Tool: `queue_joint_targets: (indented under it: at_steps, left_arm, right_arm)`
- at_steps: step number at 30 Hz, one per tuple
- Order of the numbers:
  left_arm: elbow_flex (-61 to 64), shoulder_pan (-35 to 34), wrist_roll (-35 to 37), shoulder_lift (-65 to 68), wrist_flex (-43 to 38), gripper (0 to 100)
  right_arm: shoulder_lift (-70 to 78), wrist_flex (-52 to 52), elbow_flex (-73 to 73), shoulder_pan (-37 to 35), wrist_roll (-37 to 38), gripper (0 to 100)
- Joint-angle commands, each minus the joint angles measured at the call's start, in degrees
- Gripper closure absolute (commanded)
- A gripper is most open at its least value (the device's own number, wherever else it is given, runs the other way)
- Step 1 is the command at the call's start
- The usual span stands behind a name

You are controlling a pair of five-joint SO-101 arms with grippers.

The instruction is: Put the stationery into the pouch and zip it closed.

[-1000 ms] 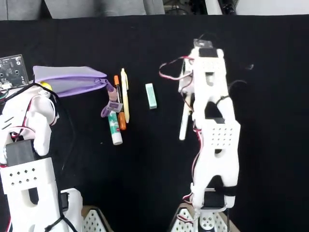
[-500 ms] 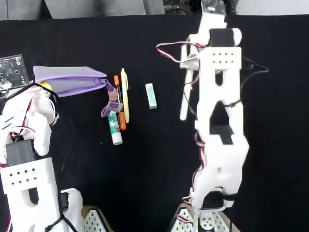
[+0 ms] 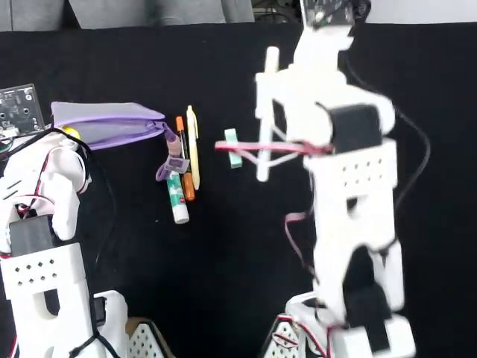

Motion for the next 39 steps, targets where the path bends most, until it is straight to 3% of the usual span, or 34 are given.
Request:
queue_joint_targets:
  at_steps: [1, 8, 22, 33, 39]
  left_arm:
    - [-0.84, 0.48, -0.18, -1.14, -2.11, 97]
    - [-0.75, 2.33, -0.18, -1.14, -2.11, 97]
    - [3.03, 5.23, -0.18, -1.14, -5.98, 97]
    - [2.95, 5.23, -0.18, -1.14, -6.15, 97]
    - [2.95, 5.23, -0.18, -1.14, -6.15, 97]
  right_arm:
    - [-10.33, -12.75, 12.79, -3.69, 0.70, 98.8]
    - [-20.79, -30.33, 27.21, -11.08, 0.70, 98.8]
    - [-22.46, -65.85, 44.09, -21.98, 0.70, 98.8]
    - [-22.11, -98.99, 63.25, -24.70, 0.79, 98.8]
    - [-22.02, -107.60, 66.42, -24.70, 2.20, 98.8]
